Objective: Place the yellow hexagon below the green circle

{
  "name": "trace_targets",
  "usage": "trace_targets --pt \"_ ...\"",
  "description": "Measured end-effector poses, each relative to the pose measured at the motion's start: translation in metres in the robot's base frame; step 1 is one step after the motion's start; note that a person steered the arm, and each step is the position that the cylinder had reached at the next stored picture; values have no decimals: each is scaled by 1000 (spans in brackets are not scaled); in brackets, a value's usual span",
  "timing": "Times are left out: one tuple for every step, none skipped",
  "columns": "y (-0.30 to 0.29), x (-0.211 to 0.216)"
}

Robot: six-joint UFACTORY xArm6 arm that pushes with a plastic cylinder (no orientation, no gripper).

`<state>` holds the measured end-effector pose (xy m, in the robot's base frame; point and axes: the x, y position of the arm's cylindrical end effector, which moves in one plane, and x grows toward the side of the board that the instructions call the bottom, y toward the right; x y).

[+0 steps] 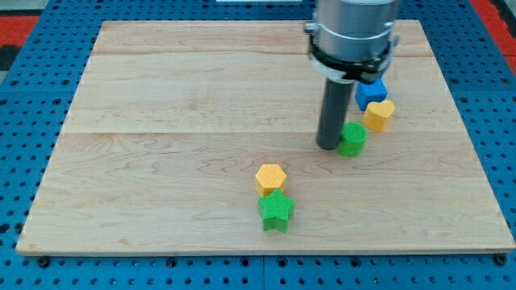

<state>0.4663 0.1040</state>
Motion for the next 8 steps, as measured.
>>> trace_targets --pt "22 0" --pt "17 7" --pt "29 44" --pt "-32 -4" --pt "-143 4" --pt "-161 55" --pt "-148 75" --pt "-85 59"
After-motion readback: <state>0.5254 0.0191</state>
